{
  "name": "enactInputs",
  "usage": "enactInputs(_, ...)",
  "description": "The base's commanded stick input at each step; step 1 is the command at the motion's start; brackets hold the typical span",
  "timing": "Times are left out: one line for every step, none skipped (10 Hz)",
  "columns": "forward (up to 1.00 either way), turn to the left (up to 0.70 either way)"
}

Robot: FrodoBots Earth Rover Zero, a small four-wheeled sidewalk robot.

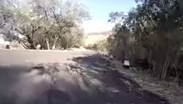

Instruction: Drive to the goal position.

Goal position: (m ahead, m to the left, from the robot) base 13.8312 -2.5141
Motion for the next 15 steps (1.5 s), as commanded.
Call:
enactInputs(1.00, 0.00)
enactInputs(1.00, 0.00)
enactInputs(1.00, 0.00)
enactInputs(1.00, 0.00)
enactInputs(1.00, 0.00)
enactInputs(1.00, 0.00)
enactInputs(1.00, 0.00)
enactInputs(1.00, 0.00)
enactInputs(1.00, 0.00)
enactInputs(1.00, 0.00)
enactInputs(1.00, 0.00)
enactInputs(1.00, 0.00)
enactInputs(1.00, 0.00)
enactInputs(1.00, 0.00)
enactInputs(1.00, 0.00)
